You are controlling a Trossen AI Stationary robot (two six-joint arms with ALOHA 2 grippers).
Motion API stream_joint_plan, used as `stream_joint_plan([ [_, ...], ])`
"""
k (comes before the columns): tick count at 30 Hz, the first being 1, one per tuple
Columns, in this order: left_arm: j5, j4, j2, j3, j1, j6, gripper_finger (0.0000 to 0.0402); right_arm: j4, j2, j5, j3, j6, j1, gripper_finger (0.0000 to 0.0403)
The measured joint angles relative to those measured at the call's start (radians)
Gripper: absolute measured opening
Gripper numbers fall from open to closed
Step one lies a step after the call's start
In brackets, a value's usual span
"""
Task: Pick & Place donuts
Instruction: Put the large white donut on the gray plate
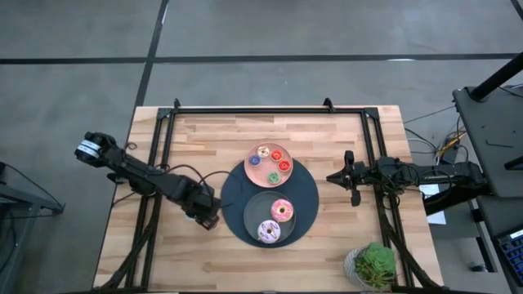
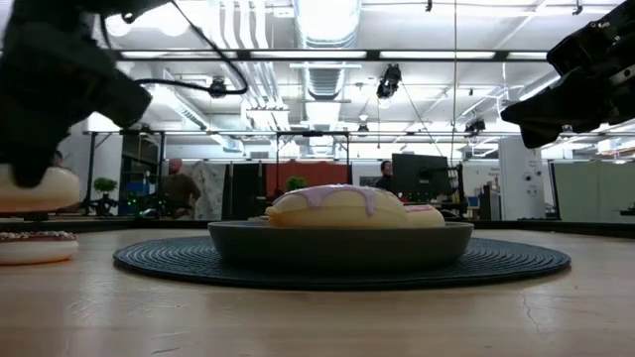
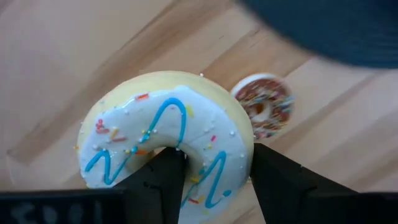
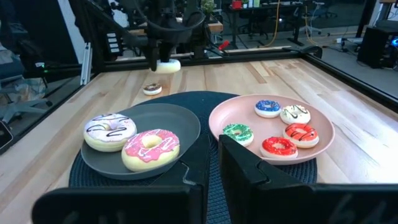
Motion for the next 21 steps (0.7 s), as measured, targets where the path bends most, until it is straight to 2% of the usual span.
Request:
stream_joint_plan([
  [11,-0.032,0.001,0.013,0.126,0.162,0.307,0.0146,0.000,0.000,0.000,0.000,0.000,0.000,0.0029],
  [21,-0.066,0.002,0.121,0.294,0.258,0.601,0.0146,0.000,0.000,0.000,0.000,0.000,0.000,0.0029],
])
